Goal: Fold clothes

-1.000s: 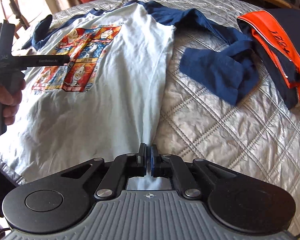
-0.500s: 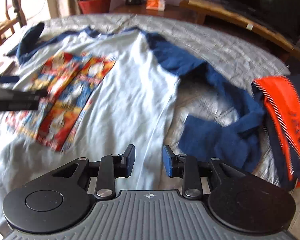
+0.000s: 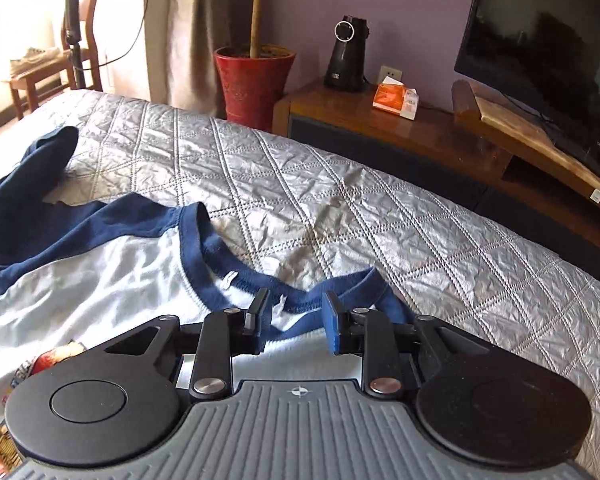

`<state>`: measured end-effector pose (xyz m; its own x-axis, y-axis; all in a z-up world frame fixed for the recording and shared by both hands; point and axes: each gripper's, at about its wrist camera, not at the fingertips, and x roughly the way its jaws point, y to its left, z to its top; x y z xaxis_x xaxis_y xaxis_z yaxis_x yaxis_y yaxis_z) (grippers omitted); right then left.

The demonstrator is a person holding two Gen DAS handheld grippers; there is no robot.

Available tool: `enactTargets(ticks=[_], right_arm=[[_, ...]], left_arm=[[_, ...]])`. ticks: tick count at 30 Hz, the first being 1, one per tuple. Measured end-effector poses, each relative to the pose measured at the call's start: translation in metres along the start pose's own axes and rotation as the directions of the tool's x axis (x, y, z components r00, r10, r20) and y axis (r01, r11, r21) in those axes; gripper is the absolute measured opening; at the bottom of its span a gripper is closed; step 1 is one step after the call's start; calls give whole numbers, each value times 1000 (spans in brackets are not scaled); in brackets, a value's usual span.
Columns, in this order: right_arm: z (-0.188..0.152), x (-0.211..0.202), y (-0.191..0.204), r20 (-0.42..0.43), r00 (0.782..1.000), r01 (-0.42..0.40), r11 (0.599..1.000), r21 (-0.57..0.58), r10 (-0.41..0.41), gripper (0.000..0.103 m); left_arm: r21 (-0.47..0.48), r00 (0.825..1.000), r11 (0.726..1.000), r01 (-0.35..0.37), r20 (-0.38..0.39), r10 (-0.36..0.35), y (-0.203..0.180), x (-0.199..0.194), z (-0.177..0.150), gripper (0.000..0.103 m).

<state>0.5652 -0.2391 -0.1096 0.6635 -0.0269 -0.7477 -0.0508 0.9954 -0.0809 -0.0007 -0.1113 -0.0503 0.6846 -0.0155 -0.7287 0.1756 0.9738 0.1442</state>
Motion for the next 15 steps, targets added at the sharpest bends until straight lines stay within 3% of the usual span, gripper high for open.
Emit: enactTargets(ticks=[2, 4, 6, 8, 9, 10, 11, 14, 15], right_arm=[[6, 19, -1, -53, 999, 2, 1000, -18, -2, 34], [10, 30, -6, -33, 994, 107, 993, -59, -109, 52], [19, 37, -16, -43, 977, 211, 977, -14, -211, 45], [27, 28, -17, -3, 991, 136, 988, 72, -136, 44], [30, 21, -9, 36, 999, 11, 995, 97, -14, 44], [33, 14, 0, 63, 993, -107, 988, 109, 100, 45], [34, 16, 13, 34, 984, -179, 980, 86, 177, 45], [37, 34, 48, -83, 966, -246, 969, 0, 245, 44], [37, 43, 57, -88, 965, -249, 968, -10, 247, 43]], left_arm=[[0, 1000, 1000, 5, -7, -5, 0, 1, 0, 85], [6, 1000, 1000, 3, -8, -3, -1, 1, 0, 85], [7, 1000, 1000, 1, -9, -1, -1, 1, 1, 85], [-5, 1000, 1000, 0, -12, 0, 1, 1, 2, 85], [-14, 1000, 1000, -6, -11, 6, 3, 1, 3, 85], [-23, 1000, 1000, -14, -10, 14, 5, 1, 3, 85], [-32, 1000, 999, -21, -10, 21, 8, 1, 4, 85], [-53, 1000, 998, -30, -7, 30, 14, 0, 5, 85], [-57, 999, 998, -36, -4, 35, 16, 0, 5, 85]])
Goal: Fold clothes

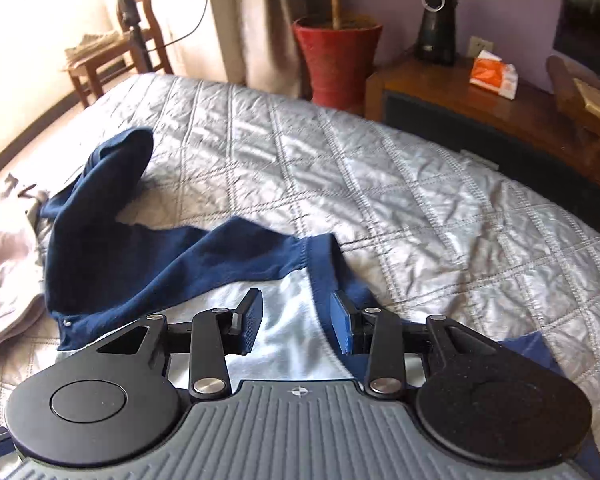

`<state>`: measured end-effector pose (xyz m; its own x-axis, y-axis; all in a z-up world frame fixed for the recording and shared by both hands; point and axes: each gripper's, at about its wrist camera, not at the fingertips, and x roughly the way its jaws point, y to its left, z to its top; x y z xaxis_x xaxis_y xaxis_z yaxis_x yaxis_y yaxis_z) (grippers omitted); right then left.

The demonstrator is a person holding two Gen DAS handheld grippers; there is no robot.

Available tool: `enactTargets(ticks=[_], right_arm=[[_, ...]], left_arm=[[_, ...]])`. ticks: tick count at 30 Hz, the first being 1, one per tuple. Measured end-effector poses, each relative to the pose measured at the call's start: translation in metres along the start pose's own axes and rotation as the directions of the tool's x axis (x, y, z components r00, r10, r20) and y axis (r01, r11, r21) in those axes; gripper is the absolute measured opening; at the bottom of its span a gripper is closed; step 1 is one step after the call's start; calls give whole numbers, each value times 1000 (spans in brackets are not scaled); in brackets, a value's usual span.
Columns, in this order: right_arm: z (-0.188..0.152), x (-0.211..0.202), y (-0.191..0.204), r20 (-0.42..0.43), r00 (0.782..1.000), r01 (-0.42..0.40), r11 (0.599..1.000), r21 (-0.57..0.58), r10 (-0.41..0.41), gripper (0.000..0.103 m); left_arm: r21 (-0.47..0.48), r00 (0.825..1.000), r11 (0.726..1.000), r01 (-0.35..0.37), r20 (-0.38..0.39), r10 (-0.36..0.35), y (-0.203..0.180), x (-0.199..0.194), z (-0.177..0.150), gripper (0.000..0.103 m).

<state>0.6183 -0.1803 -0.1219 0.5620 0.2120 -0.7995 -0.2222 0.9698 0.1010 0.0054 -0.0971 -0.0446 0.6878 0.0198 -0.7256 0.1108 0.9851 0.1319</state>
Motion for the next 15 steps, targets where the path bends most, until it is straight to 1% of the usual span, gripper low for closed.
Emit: enactTargets(ticks=[1, 2, 4, 5, 7, 8, 9, 10, 11, 12, 14, 15], right_arm=[[1, 10, 6, 2, 1000, 4, 1000, -12, -4, 46], [3, 15, 11, 29, 999, 26, 999, -30, -26, 47], [10, 25, 23, 63, 996, 66, 994, -82, -61, 54], [12, 25, 26, 78, 993, 91, 992, -88, -84, 52], [9, 12, 20, 107, 986, 130, 991, -31, -127, 53], [3, -8, 8, 155, 978, 137, 990, 41, -142, 53], [-10, -31, -4, 198, 969, 128, 985, 119, -150, 57], [-29, -55, -16, 230, 958, 124, 971, 206, -172, 62], [-53, -80, -26, 247, 946, 134, 947, 291, -210, 65], [-81, -102, -34, 244, 937, 151, 921, 358, -249, 70], [-145, -143, -43, 187, 923, 221, 864, 453, -335, 71], [-175, -163, -43, 158, 908, 273, 833, 481, -388, 71]], left_arm=[[-3, 1000, 1000, -4, 1, 4, 1, 0, 0, 85], [-7, 1000, 1000, -3, 1, 3, 2, 0, 1, 85], [-14, 1000, 1000, -4, 3, 4, 2, 0, 2, 85], [-18, 1000, 1000, -5, 0, 5, 3, 1, 2, 85], [-26, 1000, 1000, -4, -8, 3, 4, 3, 3, 84], [-29, 1000, 1000, -3, -9, 3, 4, 3, 4, 84], [-31, 1000, 1000, -2, -5, 2, 4, 2, 4, 84], [-34, 1000, 999, 0, -3, -1, 4, 1, 4, 84], [-37, 1000, 999, 5, -3, -5, 4, 0, 5, 84], [-39, 1000, 999, 9, -2, -9, 3, -1, 5, 84], [-34, 1000, 999, 16, 7, -16, 5, -2, 5, 84], [-28, 1000, 999, 17, 13, -17, 6, -3, 1, 84]])
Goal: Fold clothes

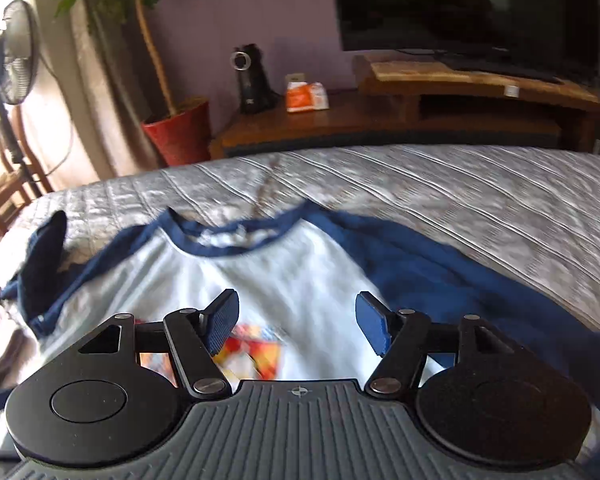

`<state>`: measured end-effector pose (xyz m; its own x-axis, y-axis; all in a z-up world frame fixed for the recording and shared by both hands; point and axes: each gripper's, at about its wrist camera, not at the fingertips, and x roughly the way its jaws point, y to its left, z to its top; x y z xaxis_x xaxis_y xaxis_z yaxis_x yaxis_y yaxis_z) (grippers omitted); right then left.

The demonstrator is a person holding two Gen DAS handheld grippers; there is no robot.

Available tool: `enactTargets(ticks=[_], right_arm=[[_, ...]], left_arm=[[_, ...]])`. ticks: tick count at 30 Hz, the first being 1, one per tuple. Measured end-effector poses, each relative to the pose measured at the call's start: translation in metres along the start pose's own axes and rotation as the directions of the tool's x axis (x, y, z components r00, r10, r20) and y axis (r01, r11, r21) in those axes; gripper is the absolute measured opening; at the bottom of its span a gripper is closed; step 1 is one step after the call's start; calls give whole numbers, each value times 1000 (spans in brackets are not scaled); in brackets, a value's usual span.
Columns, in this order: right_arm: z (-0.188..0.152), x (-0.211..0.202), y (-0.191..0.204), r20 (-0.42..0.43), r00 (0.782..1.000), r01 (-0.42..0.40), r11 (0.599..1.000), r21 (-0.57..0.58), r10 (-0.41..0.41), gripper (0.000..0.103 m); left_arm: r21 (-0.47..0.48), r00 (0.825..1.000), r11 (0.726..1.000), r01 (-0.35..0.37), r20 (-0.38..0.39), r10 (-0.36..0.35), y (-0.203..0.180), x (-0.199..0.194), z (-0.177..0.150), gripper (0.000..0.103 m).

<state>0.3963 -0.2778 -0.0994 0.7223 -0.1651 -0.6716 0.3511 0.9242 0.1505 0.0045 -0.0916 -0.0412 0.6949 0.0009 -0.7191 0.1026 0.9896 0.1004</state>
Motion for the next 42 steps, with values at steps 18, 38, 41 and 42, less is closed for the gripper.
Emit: enactTargets(ticks=[18, 38, 41, 42], right_arm=[[-85, -65, -84, -85, 976, 194, 976, -104, -203, 19], [54, -163, -29, 472, 750, -552, 832, 62, 462, 17], [7, -121, -6, 309, 800, -571, 810, 132, 514, 18], [-11, -106, 1, 250, 805, -583, 797, 160, 538, 18]], left_arm=[[26, 1000, 999, -21, 9, 21, -6, 3, 2, 85], [-134, 997, 988, -78, 3, 80, 42, 8, 15, 85], [-164, 993, 980, -110, 17, 114, 53, 9, 18, 85], [-174, 992, 978, -119, 22, 124, 57, 8, 19, 85]])
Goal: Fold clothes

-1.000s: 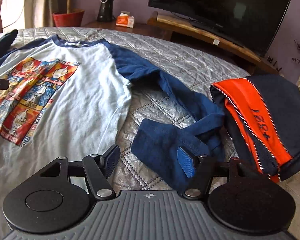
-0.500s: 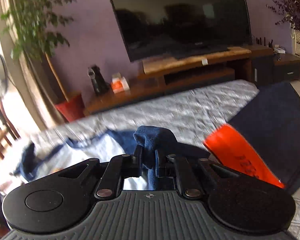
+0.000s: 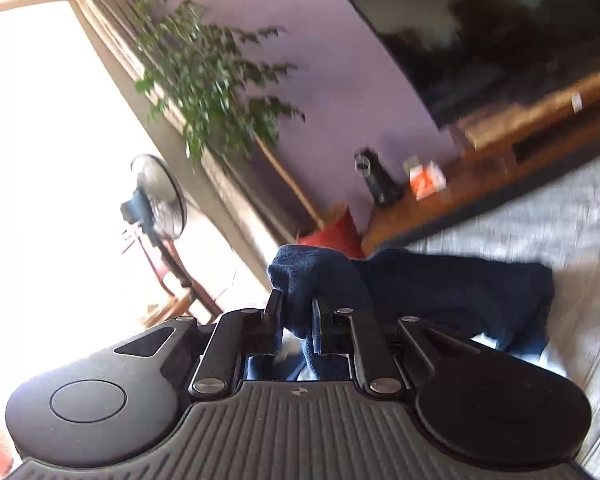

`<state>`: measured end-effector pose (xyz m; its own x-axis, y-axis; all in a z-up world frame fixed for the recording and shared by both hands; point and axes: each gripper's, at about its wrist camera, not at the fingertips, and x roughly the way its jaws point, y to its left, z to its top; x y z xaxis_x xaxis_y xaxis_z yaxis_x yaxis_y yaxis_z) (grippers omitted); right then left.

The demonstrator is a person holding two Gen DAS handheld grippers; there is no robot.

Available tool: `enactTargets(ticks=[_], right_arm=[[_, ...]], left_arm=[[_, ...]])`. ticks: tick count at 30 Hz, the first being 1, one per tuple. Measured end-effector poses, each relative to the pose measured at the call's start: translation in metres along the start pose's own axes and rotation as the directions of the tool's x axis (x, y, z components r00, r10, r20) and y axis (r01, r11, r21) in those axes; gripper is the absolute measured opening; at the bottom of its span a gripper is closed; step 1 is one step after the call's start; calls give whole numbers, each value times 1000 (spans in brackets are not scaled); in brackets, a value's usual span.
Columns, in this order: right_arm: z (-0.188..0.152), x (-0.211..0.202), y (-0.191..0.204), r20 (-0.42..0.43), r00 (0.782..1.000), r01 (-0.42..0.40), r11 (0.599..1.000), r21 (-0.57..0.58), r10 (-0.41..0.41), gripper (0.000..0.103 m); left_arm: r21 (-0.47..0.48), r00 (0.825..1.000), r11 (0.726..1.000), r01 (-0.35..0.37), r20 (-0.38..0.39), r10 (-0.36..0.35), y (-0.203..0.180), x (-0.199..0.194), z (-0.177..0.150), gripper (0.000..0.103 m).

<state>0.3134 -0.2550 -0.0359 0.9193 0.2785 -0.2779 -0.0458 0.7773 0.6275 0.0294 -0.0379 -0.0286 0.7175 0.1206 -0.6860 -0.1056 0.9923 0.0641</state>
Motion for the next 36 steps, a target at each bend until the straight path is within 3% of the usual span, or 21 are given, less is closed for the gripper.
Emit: enactTargets(ticks=[2, 5, 8, 10, 11, 12, 13, 14, 15, 16, 17, 18, 19, 20, 22, 28, 30, 32, 33, 34, 36], right_arm=[[-39, 23, -1, -123, 992, 18, 1000, -23, -21, 18], [-80, 43, -5, -223, 975, 9, 999, 36, 0, 19], [-106, 60, -4, -362, 932, -3, 998, 57, 23, 25], [-118, 69, -3, -451, 892, -18, 998, 62, 44, 54], [-116, 66, -1, -453, 888, -49, 997, 65, 73, 62], [-112, 62, 0, -449, 889, -71, 995, 64, 92, 74], [-102, 55, -2, -419, 905, -64, 997, 46, 78, 83], [-93, 49, -4, -388, 919, -56, 998, 29, 63, 83], [-83, 43, -7, -350, 936, -26, 1000, 5, 26, 83], [-68, 38, -15, -281, 954, 91, 995, -41, -99, 82], [-53, 33, -23, -206, 953, 210, 975, -79, -222, 82], [-40, 30, -30, -135, 929, 331, 936, -119, -346, 80], [-31, 35, -38, -94, 874, 452, 869, -204, -477, 73], [-27, 41, -44, -67, 823, 522, 798, -301, -563, 71], [-26, 57, -62, -51, 740, 580, 674, -458, -671, 69], [-42, 92, -81, -27, 676, 526, 508, -682, -737, 38], [-46, 96, -82, -11, 685, 499, 480, -722, -729, 36], [-48, 100, -78, 18, 677, 474, 418, -775, -735, 34], [-47, 100, -78, 37, 672, 478, 395, -784, -740, 24], [-43, 98, -80, 45, 675, 496, 408, -767, -736, 15], [-28, 84, -89, 38, 693, 564, 509, -650, -720, 13]], left_arm=[[-21, 1000, 1000, -3, 5, 3, 6, 0, 2, 86], [-38, 1000, 999, -6, 11, 7, 11, -1, 3, 86], [-53, 1000, 999, -15, 24, 16, 16, -2, 5, 86], [-58, 1000, 998, -10, 26, 12, 17, -2, 6, 86], [-58, 1000, 998, -6, 25, 8, 17, -2, 6, 86], [-56, 1000, 998, -3, 24, 5, 17, -2, 6, 86], [-52, 1000, 999, 0, 24, 2, 17, -2, 6, 86], [-48, 1000, 999, 4, 25, -3, 16, -2, 5, 86], [-44, 1000, 999, 9, 26, -8, 15, -3, 5, 86], [-39, 1000, 999, 15, 27, -14, 14, -3, 5, 86], [-32, 999, 999, 22, 28, -21, 12, -3, 4, 86], [-21, 999, 999, 30, 29, -29, 10, -4, 4, 86], [-9, 999, 999, 40, 29, -39, 7, -4, 3, 86], [2, 998, 999, 49, 27, -49, 5, -5, 2, 86], [23, 998, 998, 61, 27, -62, -2, -6, 0, 86], [105, 994, 990, 96, 35, -100, -20, -12, -7, 87], [131, 994, 986, 98, 27, -103, -25, -11, -10, 87], [155, 995, 983, 98, 20, -103, -29, -10, -12, 87], [162, 995, 982, 97, 16, -101, -30, -10, -13, 87], [166, 995, 981, 97, 12, -100, -31, -9, -14, 87], [174, 995, 980, 96, 4, -98, -33, -7, -15, 87]])
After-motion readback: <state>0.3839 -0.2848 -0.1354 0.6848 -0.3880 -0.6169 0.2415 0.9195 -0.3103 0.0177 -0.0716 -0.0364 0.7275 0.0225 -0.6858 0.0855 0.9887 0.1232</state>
